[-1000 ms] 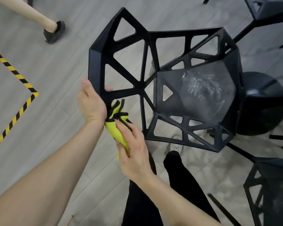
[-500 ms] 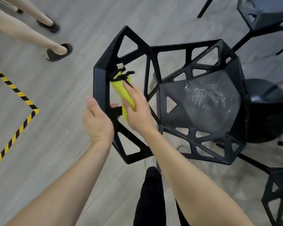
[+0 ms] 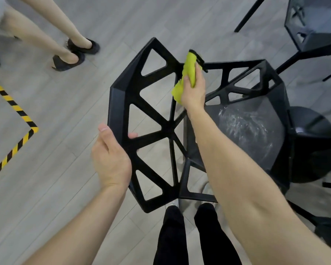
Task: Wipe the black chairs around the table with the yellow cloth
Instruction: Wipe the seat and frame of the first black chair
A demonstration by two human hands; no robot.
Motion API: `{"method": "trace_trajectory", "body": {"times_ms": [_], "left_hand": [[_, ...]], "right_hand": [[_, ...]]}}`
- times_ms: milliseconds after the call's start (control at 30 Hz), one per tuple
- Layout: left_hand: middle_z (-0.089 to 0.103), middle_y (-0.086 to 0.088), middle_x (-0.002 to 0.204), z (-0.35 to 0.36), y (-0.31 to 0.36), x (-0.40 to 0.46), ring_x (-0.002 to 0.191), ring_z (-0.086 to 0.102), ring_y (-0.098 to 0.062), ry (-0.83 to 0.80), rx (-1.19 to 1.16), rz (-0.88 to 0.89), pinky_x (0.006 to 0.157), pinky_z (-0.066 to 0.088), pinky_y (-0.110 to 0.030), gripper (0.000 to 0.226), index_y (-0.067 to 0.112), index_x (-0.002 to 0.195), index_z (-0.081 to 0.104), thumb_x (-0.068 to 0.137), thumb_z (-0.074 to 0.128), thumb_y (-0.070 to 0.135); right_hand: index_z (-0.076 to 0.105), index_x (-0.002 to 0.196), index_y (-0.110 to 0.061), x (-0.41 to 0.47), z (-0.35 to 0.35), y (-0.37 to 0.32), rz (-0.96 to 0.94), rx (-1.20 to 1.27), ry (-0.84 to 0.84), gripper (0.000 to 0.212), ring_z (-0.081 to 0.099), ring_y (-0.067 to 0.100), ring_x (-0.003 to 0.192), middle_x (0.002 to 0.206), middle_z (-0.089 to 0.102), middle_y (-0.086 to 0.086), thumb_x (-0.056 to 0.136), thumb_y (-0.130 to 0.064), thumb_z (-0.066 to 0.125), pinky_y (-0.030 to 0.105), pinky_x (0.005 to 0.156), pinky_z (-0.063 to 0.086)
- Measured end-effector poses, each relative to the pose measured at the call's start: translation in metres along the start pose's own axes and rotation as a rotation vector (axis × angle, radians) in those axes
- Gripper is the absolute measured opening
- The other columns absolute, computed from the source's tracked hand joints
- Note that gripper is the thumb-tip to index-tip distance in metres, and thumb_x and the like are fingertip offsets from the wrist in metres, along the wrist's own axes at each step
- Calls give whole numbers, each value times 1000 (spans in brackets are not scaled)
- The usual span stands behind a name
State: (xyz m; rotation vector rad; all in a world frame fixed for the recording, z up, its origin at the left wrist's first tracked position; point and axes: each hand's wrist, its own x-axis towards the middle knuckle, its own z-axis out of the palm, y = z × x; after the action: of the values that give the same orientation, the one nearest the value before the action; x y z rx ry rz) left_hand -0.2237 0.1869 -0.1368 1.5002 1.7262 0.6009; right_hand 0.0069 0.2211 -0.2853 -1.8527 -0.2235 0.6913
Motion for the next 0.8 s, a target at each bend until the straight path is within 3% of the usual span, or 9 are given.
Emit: {"method": "trace_trajectory", "body": {"times_ms": [133, 200, 267, 300, 367, 467, 600, 700, 800], "left_hand": [[82, 9, 85, 0, 0, 0, 86, 74, -19, -7, -2, 9, 87, 59, -39, 81, 14, 93, 81, 115, 15, 56], [82, 10, 84, 0, 1, 0, 83, 74, -17, -1, 0, 6, 83, 59, -37, 81, 11, 95, 80, 115, 15, 57], [82, 10, 83, 1, 2, -1, 82, 74, -18, 2, -6, -5, 80, 61, -38, 81, 10, 96, 79, 115, 16, 56], [82, 9, 84, 1, 3, -1, 82, 74, -19, -3, -10, -11, 81, 61, -39, 81, 10, 95, 79, 116, 16, 56], [83, 7, 85, 1, 2, -1, 86, 75, -21, -11, -2, -11, 86, 61, -46, 80, 13, 94, 79, 115, 16, 58], [83, 5, 86, 1, -1, 0, 87, 76, -21, -8, 9, -14, 90, 61, -49, 82, 13, 93, 81, 115, 16, 57], [84, 3, 89, 0, -5, 1, 89, 78, -26, -4, -5, -18, 91, 62, -56, 79, 19, 96, 80, 113, 16, 63], [83, -3, 88, -1, -6, 3, 82, 77, -34, -6, -7, -28, 84, 63, -59, 84, 16, 92, 82, 111, 16, 64], [83, -4, 86, 0, -5, 3, 77, 77, -34, -14, -10, -27, 80, 64, -58, 86, 11, 94, 81, 111, 16, 64]], "right_hand": [[43, 160, -36, -70, 4, 33, -85, -191, -174, 65, 40, 14, 149, 164, 39, -7, 104, -6, 52, 22, 113, 34], [49, 157, -38, -122, -25, 82, 43, -233, -362, 64, 47, 12, 140, 155, 48, -9, 103, -3, 50, 20, 111, 40], [59, 147, -42, -134, -58, 123, 245, -245, -459, 57, 63, 20, 124, 135, 64, -6, 100, -10, 51, 37, 107, 55], [62, 142, -45, -121, -68, 130, 339, -235, -426, 54, 68, 24, 115, 125, 69, -5, 97, -17, 52, 45, 102, 59], [61, 143, -42, -78, -73, 131, 422, -186, -219, 52, 69, 25, 114, 123, 71, -5, 95, -23, 53, 50, 104, 58], [44, 157, -35, -18, -48, 100, 362, -131, -98, 56, 57, 27, 132, 143, 59, -1, 104, -18, 50, 47, 116, 45], [30, 165, -37, -11, -11, 76, 361, -245, -258, 68, 52, 32, 138, 151, 53, 6, 103, -12, 45, 43, 114, 41], [46, 158, -38, -65, -28, 68, 336, -208, -382, 69, 52, 20, 133, 143, 61, 1, 97, -6, 47, 29, 105, 39], [61, 145, -41, -119, -69, 63, 301, -271, -593, 61, 63, 16, 120, 121, 69, -8, 95, -8, 52, 27, 98, 49]]}}
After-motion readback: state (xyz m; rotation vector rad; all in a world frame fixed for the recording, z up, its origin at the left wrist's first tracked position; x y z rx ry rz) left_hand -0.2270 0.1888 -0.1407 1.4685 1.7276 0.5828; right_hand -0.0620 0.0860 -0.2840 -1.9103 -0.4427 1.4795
